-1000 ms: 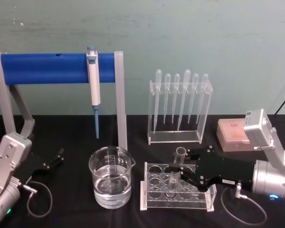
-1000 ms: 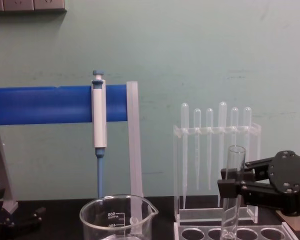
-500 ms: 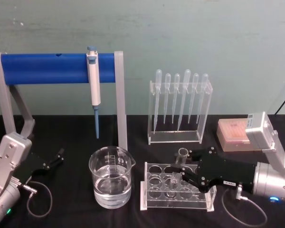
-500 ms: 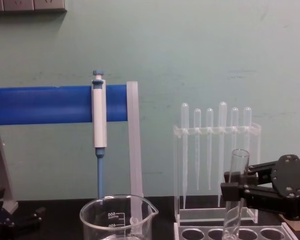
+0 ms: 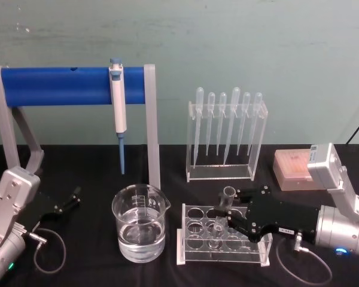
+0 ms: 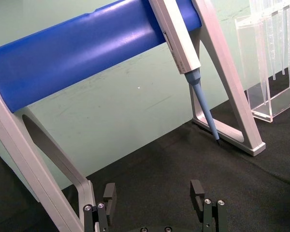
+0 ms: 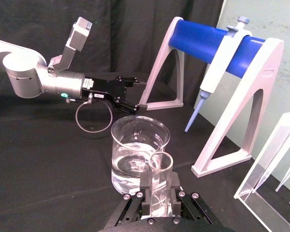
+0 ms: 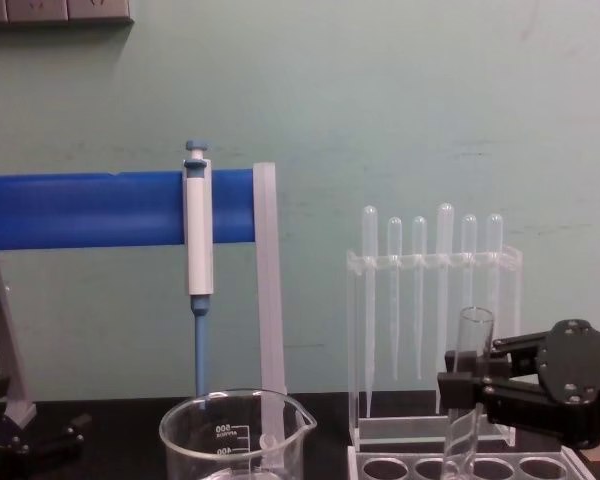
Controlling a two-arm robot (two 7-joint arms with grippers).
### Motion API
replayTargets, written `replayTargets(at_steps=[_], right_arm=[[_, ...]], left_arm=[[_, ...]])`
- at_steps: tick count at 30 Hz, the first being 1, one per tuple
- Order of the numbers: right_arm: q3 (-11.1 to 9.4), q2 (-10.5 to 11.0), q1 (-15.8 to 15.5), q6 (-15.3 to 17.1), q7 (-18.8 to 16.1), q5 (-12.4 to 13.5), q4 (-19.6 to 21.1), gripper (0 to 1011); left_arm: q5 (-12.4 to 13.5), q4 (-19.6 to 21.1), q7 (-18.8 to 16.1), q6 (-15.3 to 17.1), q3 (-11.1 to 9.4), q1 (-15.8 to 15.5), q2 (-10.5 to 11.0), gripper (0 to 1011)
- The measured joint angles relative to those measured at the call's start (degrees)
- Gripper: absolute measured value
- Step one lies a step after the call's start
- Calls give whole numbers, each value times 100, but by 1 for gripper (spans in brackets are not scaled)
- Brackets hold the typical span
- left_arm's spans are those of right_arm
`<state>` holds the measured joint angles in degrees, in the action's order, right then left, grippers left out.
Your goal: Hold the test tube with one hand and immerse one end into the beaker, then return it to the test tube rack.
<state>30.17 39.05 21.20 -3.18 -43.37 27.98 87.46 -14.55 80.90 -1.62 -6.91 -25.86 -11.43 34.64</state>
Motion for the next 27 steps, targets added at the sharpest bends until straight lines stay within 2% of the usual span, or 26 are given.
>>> replayTargets(at_steps=[14,27], right_arm=[[-5,-100,17,-108,-96,55,-165,226],[-4,-92,18,-100,-94,57,-154,226]], left_arm=[[0,0,0,0,0,0,0,1000],[0,0,0,0,0,0,0,1000]])
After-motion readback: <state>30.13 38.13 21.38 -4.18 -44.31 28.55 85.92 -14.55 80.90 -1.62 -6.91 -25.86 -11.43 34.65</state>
